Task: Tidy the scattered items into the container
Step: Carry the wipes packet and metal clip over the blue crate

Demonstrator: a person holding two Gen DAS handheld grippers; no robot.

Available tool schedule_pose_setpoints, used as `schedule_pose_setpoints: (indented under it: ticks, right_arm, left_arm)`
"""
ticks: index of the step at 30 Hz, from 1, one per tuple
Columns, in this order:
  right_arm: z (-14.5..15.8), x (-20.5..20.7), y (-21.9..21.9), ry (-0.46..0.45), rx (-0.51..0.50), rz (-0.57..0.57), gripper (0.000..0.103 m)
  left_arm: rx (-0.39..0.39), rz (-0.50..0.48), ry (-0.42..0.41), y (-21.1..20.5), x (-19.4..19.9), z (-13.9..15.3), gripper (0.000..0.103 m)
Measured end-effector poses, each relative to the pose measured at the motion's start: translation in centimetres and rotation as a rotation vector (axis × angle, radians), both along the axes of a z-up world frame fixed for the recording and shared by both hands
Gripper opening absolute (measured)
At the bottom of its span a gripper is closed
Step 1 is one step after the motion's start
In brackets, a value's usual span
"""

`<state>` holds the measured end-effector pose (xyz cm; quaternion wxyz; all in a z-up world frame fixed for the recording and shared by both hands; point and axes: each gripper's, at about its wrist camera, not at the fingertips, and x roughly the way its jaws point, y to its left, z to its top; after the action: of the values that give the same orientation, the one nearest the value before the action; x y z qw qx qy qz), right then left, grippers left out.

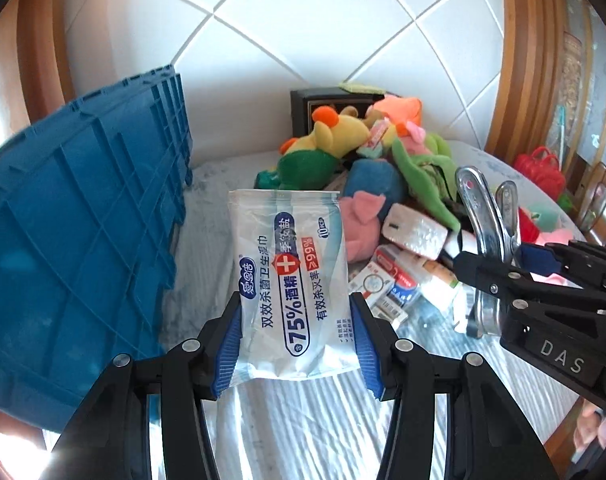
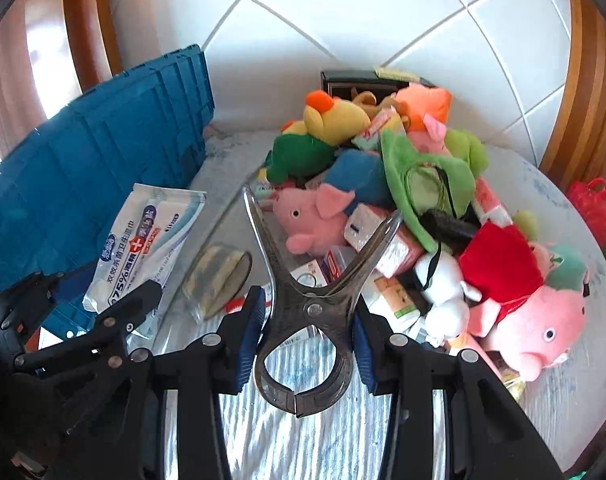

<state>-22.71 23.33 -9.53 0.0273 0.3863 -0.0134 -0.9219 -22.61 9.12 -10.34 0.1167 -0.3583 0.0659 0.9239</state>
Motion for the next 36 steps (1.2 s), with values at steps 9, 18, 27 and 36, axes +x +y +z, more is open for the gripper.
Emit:
schedule_pose_setpoints:
  ticks: [9,18,27,36]
  right_arm:
    - [9.6,0.9,-2.3,0.219,0.054,0.069,0.040]
    - [16.2,0.5,-11.0,0.367,0.065,0.231,0.041]
    - [17.4,-1.6,-22.2,0.400,0.033,0.403,0.041]
    - [15.3,-4.2,-29.5,0.339,0.048,0.488,0.041]
  left_arm:
    - [0.019,0.046,0.240,-1.9,2.3,9.2,0.050]
    - [-0.015,0.213,0.358,-10.1,3.3,15.0,0.051]
    - [-0.046,0.405,0.337,-21.2,2.8,15.7,0.051]
    - [-0.049,0.493,0.284,-28.7,0.7,14.4,0.051]
